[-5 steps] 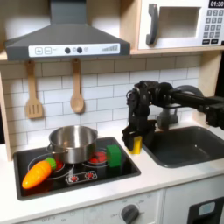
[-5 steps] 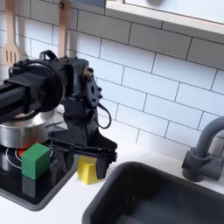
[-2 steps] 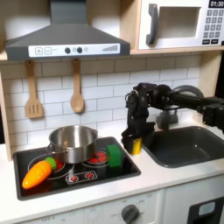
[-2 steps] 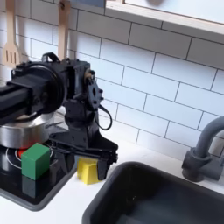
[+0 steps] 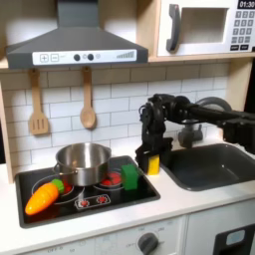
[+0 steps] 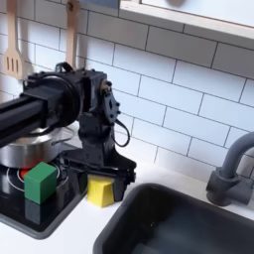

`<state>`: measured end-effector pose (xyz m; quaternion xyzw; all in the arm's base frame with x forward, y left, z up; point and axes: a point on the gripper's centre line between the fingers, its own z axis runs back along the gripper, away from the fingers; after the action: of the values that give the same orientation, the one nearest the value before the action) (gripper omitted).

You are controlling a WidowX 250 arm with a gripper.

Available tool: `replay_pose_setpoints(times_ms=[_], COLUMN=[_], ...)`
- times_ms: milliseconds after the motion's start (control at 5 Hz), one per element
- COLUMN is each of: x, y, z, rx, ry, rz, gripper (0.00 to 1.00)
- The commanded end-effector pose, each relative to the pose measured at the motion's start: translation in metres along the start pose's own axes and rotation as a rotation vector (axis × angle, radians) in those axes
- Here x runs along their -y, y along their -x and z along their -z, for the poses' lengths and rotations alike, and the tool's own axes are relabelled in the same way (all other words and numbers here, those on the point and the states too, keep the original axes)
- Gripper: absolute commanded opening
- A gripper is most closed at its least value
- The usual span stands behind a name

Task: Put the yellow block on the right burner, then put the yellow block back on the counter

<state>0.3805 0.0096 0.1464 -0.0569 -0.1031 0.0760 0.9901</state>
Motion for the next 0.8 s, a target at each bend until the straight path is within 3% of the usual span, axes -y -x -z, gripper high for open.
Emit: replay_pose_setpoints(times_ms=[0,200,600], x=[-0.0022,-0.0014,-0.0024], y=[0.0016,0.0033,0.0017], z=[0.0009,-0.0010,-0.0027], rx=[-0.014,-0.010,-0.001], ry=[-0.016,-0.011,-0.005], rz=[-0.004,-0.015,-0.021], gripper=[0.28,0.00,0.00])
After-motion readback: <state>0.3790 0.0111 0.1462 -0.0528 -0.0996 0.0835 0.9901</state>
